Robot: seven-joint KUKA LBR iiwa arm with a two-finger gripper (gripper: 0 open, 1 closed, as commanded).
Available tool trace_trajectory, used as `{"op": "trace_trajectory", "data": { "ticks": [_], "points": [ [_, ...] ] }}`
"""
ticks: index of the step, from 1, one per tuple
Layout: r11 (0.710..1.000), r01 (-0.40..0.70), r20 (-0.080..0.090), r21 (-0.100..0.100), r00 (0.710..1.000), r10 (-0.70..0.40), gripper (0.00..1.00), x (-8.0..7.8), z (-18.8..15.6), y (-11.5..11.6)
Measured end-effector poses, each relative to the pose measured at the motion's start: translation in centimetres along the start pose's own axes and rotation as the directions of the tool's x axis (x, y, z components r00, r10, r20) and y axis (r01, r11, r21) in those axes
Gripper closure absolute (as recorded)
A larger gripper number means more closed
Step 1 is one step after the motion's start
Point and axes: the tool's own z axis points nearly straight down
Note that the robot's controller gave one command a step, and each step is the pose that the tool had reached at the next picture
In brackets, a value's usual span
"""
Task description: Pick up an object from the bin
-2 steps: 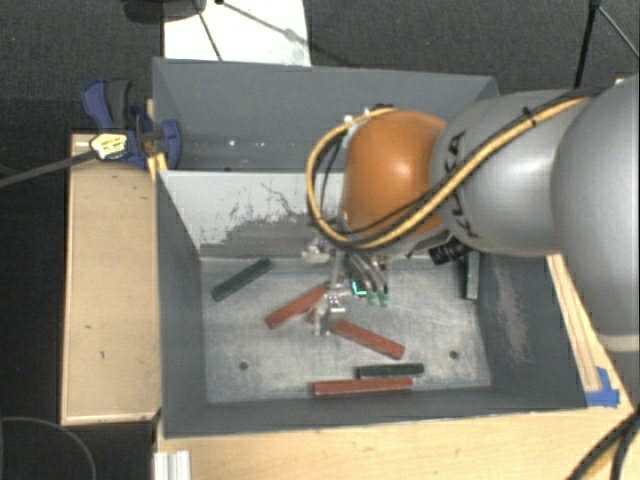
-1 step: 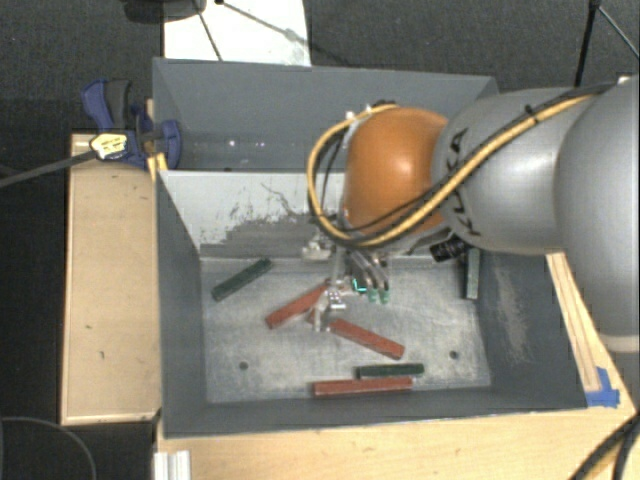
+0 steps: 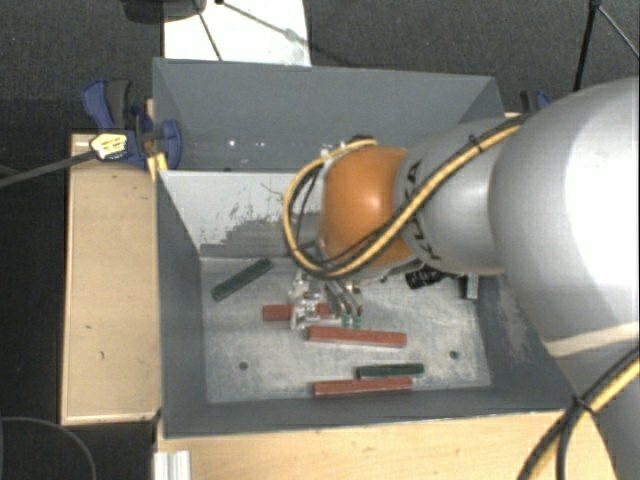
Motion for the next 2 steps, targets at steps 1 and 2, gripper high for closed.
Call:
{"op": "trace_trajectory", "data": {
  "ticks": [1, 2],
  "points": [
    [1.000, -0.001, 0.000, 0.000, 1.000, 0.001, 1.00, 0.0, 0.0, 0.0],
    [1.000, 0.008, -0.001, 0.001, 1.000, -0.008, 1.00, -0.7, -15.0, 0.9]
  ]
}}
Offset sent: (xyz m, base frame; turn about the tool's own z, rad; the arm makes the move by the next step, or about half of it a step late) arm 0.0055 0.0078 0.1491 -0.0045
